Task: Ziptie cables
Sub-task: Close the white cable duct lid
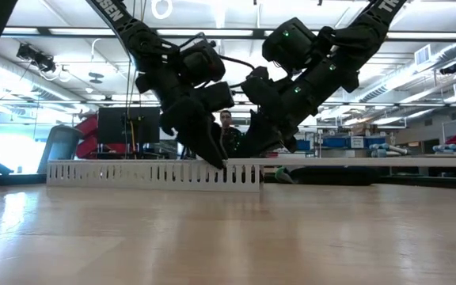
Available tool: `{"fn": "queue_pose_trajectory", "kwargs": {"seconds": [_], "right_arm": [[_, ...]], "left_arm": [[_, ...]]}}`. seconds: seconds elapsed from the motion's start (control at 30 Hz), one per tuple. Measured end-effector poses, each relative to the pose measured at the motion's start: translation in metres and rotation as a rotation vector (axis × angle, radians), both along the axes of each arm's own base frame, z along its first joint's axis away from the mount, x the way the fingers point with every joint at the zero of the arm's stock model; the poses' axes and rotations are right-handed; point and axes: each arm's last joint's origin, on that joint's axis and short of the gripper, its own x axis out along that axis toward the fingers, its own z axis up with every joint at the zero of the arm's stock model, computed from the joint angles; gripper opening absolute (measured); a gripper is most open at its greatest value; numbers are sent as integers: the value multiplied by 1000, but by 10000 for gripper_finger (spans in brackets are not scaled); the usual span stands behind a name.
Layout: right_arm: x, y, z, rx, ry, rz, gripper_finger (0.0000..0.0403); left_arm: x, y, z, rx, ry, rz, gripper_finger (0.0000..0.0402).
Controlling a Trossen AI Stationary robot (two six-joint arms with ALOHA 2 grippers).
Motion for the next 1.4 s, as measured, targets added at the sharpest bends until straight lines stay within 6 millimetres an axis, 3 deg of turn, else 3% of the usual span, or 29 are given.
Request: {"fn": "queue_pose_trajectory", "kwargs": {"seconds": [0.5,0.9,1.4], "right_arm": [[0,0,0,-2,2,0,0],[0,0,0,-3,-1,0,0],[4,-9,0,-40,-55,29,0]], "left_arm": [[-9,5,-6,-67,77,-12,299],[-13,4,-16,-71,16,-24,222],[-11,4,-16,-66,-16,-27,221]]}}
